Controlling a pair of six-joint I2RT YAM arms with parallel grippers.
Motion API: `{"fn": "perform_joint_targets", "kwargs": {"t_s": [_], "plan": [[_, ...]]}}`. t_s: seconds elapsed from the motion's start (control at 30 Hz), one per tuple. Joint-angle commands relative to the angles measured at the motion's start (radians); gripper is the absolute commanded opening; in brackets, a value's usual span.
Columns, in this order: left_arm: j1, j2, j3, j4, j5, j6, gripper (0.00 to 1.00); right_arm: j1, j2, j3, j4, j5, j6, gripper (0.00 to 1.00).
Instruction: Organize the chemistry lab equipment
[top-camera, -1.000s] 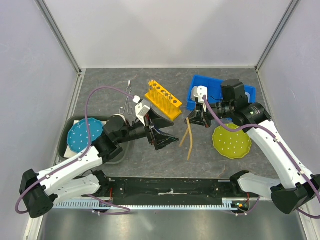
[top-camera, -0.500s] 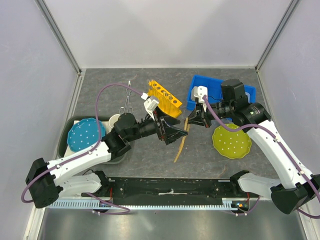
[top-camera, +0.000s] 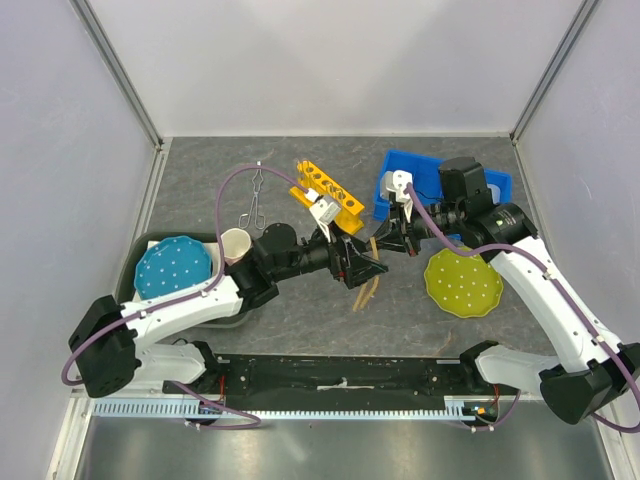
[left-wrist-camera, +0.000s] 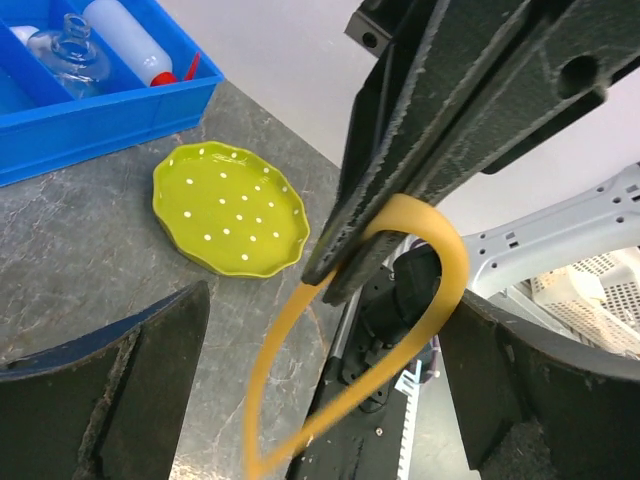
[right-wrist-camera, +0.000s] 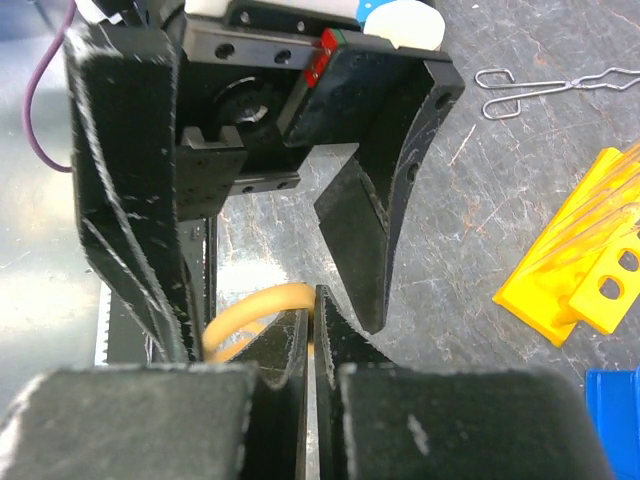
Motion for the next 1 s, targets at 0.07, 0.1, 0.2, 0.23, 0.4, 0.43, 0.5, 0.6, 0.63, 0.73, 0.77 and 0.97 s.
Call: {"fn": "perform_joint_targets", "kwargs": {"t_s": [0.07, 0.1, 0.2, 0.23, 0.4, 0.43, 0.5, 0.6, 0.63, 0.73, 0.77, 0.97], "plan": [[-0.005, 0.029, 0.03, 0.035, -0.014, 0.101, 0.92, 0.0, -0.025, 0.025, 0.032, -0.052, 0.019, 0.03], [-0.005, 0.033, 0.034, 0.037, -0.003, 0.104, 0.87, -0.002, -0.025, 0.022, 0.032, -0.055, 0.02, 0.03], [-0.003, 0.05, 0.036, 0.041, 0.035, 0.11, 0.73, -0.006, -0.028, 0.024, 0.032, -0.059, 0.02, 0.03], [-0.005, 0.055, 0.037, 0.043, 0.055, 0.111, 0.71, -0.008, -0.029, 0.027, 0.034, -0.059, 0.023, 0.03], [-0.003, 0.055, 0.025, 0.046, 0.094, 0.112, 0.59, -0.02, -0.035, 0.033, 0.032, -0.067, 0.028, 0.03], [-0.005, 0.053, 0.024, 0.046, 0.108, 0.112, 0.56, -0.022, -0.032, 0.033, 0.032, -0.068, 0.03, 0.03], [-0.003, 0.055, 0.024, 0.046, 0.117, 0.112, 0.46, -0.026, -0.032, 0.032, 0.035, -0.075, 0.031, 0.03], [-0.003, 0.055, 0.024, 0.049, 0.137, 0.113, 0.29, -0.032, -0.032, 0.027, 0.04, -0.076, 0.037, 0.03], [-0.002, 0.055, 0.024, 0.054, 0.15, 0.113, 0.24, -0.032, -0.032, 0.027, 0.04, -0.075, 0.039, 0.03], [-0.002, 0.057, 0.025, 0.054, 0.166, 0.112, 0.06, -0.038, -0.037, 0.024, 0.043, -0.07, 0.04, 0.04], [-0.002, 0.054, 0.024, 0.052, 0.164, 0.11, 0.02, -0.038, -0.037, 0.024, 0.043, -0.067, 0.042, 0.07], [0.006, 0.017, -0.016, 0.063, 0.157, 0.098, 0.02, -0.046, -0.045, 0.018, 0.041, -0.03, 0.039, 0.23]]}}
